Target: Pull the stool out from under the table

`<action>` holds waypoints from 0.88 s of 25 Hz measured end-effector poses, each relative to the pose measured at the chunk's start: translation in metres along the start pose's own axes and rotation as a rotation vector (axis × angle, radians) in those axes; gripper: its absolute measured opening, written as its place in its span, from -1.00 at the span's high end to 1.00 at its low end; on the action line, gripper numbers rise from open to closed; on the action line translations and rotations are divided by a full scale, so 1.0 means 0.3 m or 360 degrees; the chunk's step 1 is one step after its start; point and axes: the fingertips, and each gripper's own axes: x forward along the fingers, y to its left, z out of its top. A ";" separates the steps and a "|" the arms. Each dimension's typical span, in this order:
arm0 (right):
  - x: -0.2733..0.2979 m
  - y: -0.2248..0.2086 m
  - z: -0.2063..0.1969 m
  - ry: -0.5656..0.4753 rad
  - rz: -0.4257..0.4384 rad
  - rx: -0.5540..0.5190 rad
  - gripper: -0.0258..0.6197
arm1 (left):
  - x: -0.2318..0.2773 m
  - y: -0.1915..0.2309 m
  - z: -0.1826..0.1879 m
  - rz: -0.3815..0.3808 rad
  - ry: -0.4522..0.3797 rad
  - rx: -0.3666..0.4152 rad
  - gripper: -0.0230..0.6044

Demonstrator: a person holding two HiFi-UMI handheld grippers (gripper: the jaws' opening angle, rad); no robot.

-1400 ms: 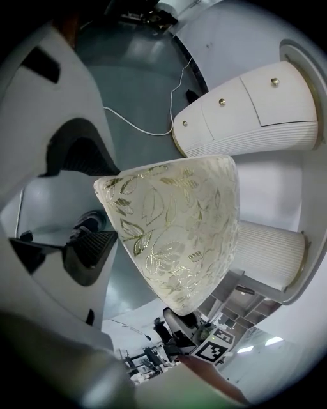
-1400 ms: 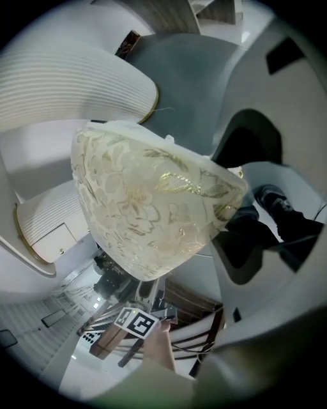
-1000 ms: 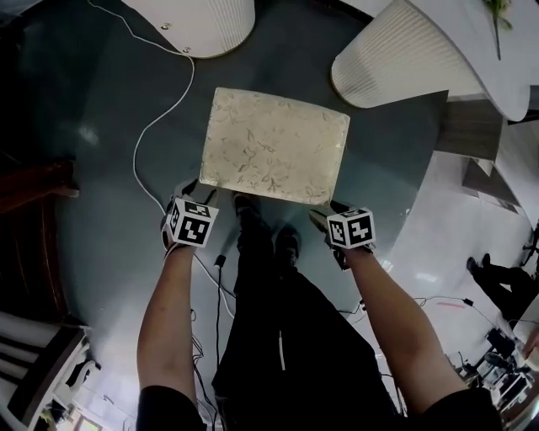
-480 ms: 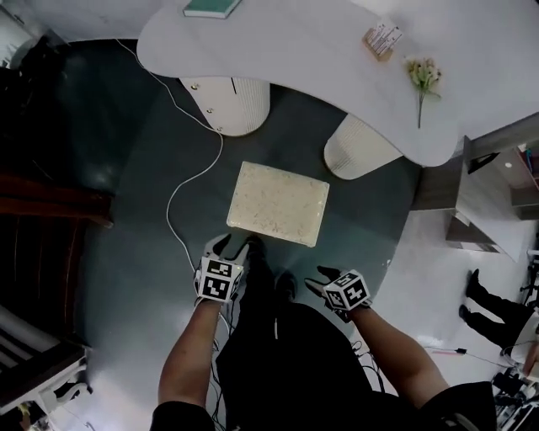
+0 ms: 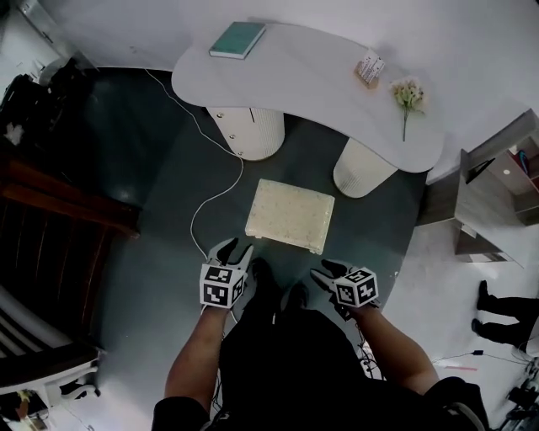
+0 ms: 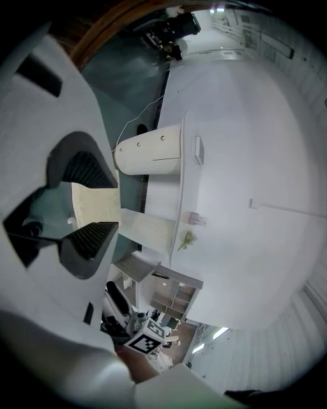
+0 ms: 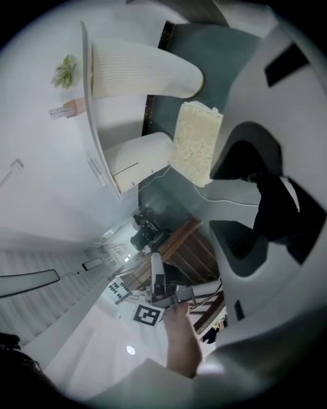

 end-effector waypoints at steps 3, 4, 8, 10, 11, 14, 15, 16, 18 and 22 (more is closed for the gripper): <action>-0.044 0.046 0.033 -0.0053 0.0003 -0.0020 0.29 | -0.082 -0.028 0.040 0.0003 -0.0048 -0.0010 0.39; -0.058 0.059 0.044 -0.0072 0.0004 -0.0020 0.29 | -0.107 -0.038 0.052 0.0000 -0.0064 -0.0013 0.39; -0.103 0.118 0.075 -0.0133 0.0001 -0.0025 0.31 | -0.200 -0.071 0.097 -0.0022 -0.0123 -0.0029 0.39; -0.119 0.157 0.085 -0.0146 -0.0004 -0.0035 0.31 | -0.245 -0.081 0.111 -0.0042 -0.0146 -0.0053 0.40; -0.124 0.180 0.092 -0.0150 -0.0005 -0.0041 0.32 | -0.268 -0.085 0.116 -0.0060 -0.0159 -0.0067 0.41; -0.119 0.273 0.109 -0.0155 -0.0001 -0.0072 0.33 | -0.339 -0.108 0.099 -0.0166 -0.0161 -0.0049 0.45; -0.113 0.312 0.115 -0.0153 0.0002 -0.0090 0.33 | -0.368 -0.116 0.087 -0.0205 -0.0143 -0.0005 0.46; -0.107 0.353 0.122 -0.0151 0.0003 -0.0109 0.33 | -0.401 -0.120 0.075 -0.0241 -0.0118 0.0051 0.47; -0.098 0.438 0.145 -0.0153 -0.0006 -0.0142 0.34 | -0.483 -0.115 0.048 -0.0306 -0.0068 0.0161 0.49; -0.090 0.614 0.226 -0.0210 -0.0039 -0.0184 0.35 | -0.632 -0.072 -0.020 -0.0439 0.0015 0.0381 0.60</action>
